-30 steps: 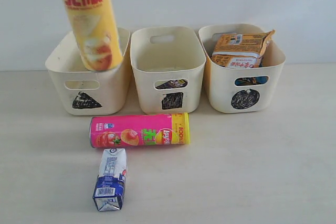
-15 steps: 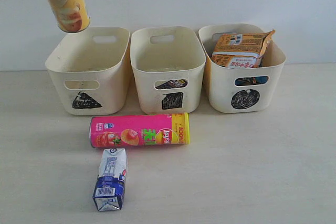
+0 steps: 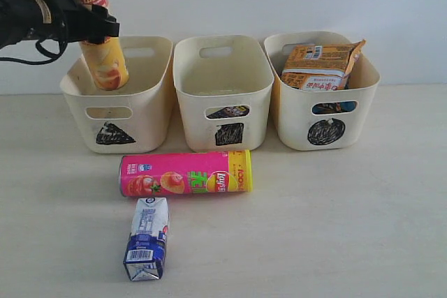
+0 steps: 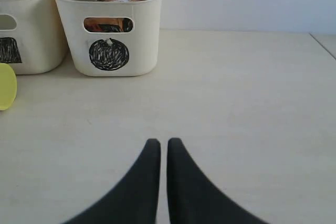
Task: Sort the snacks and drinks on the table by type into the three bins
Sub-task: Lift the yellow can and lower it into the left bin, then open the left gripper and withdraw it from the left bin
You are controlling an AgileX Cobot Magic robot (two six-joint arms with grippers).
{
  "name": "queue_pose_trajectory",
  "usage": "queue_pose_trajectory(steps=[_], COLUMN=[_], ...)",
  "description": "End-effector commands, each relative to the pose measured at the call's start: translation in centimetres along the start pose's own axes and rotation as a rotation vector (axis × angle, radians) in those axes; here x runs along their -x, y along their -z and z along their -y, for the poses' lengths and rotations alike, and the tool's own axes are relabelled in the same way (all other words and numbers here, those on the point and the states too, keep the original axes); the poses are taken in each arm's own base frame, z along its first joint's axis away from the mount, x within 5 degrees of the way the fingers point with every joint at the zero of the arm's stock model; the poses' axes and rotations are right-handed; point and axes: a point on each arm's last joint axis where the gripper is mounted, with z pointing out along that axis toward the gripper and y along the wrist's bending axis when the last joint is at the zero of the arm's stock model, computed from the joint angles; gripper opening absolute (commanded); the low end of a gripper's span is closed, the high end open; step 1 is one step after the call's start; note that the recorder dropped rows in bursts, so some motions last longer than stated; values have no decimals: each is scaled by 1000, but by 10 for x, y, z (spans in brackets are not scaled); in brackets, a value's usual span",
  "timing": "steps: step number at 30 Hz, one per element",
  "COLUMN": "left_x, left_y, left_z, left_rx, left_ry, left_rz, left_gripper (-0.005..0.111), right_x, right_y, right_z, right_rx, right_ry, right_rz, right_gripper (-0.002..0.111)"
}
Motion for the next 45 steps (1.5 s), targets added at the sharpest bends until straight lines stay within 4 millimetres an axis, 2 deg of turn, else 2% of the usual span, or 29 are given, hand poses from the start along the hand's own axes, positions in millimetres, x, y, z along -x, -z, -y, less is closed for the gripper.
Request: queue_pose_trajectory(steps=[1,2,3,4,5,8,10,13,15,18,20,24,32,40,45], left_x=[-6,-7,-7,-6,-6,-6,-3,12,28,41,47,62,74,66,62], left_y=[-8,-8,-8,-8,-8,-5,2,22,42,63,78,109,152,181,191], left_z=[2,2,2,2,2,-1,-4,-10,-15,-17,-18,-15,1,38,48], left_rx=[-11,-11,-10,-14,-13,14,43,90,117,140,144,107,-89,-577,-751], left_ry=[49,54,64,64,64,60,60,64,128,199,283,385,178,-146,-235], left_rz=[-1,-3,-3,5,3,-36,-66,-80,-76,-84,-99,-121,-196,-297,-322], left_gripper=[35,48,68,79,96,110,109,109,103,81,58,3,5,5,5], right_x=[0,0,0,0,0,0,0,0,0,0,0,0,0,0,0], right_y=[0,0,0,0,0,0,0,0,0,0,0,0,0,0,0], right_z=[0,0,0,0,0,0,0,0,0,0,0,0,0,0,0], right_rx=[-1,-1,-1,-1,-1,-1,-1,-1,-1,-1,-1,-1,-1,-1,-1], right_ry=[0,0,0,0,0,0,0,0,0,0,0,0,0,0,0], right_rz=[13,13,13,13,13,13,13,13,13,13,13,13,13,13,13], right_gripper=[2,2,2,2,2,2,2,2,2,2,2,2,2,2,2])
